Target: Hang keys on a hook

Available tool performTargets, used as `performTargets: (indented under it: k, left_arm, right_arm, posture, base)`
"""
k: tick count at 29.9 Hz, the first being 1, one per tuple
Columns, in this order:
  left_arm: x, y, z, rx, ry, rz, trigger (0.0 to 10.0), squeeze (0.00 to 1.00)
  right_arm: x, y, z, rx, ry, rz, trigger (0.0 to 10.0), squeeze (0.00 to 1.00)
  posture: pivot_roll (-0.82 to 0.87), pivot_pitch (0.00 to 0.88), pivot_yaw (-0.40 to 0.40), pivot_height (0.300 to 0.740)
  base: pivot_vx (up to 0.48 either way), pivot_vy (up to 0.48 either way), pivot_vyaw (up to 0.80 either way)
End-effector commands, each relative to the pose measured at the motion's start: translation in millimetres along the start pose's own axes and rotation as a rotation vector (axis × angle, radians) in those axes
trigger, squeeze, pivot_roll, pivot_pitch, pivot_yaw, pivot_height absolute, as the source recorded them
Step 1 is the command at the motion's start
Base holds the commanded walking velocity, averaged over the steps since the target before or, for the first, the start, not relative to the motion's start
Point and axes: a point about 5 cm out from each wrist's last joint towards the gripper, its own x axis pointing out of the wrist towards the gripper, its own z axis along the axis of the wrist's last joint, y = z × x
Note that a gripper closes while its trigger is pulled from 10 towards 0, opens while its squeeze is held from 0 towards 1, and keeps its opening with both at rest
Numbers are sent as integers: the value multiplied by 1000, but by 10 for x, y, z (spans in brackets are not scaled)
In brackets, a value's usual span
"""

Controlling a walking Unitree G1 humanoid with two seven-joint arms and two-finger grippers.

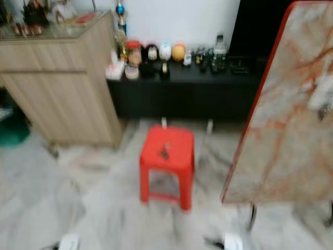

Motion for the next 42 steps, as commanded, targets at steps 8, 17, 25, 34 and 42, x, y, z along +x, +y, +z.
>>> performTargets:
  k: [8,17,25,34,42]
  left_arm:
    - [-3,54,21,24,-9,14,10000,0]
    - [-6,53,13,24,-12,11,10000,0]
    - [-4,27,23,18,-22,-13,10000,0]
    - [-2,9,27,38,-23,-24,10000,0]
    - [-11,72,28,49,-23,-26,10000,0]
  right_arm:
    - [8,57,59,-15,-19,17,10000,0]
    - [7,56,52,-14,-19,18,10000,0]
    - [5,62,40,-22,-19,24,10000,0]
    - [4,68,23,-34,-15,31,10000,0]
    - [2,60,15,-44,-12,33,10000,0]
  posture:
    - [44,0,-27,713]
    - [47,0,-28,713]
    - [49,0,-22,713]
    - [48,0,-18,713]
    - [45,0,-16,713]
  base:
    - [0,396,0]
    - [0,0,0]
    - [33,0,0]
    - [329,0,0]
    - [350,0,0]
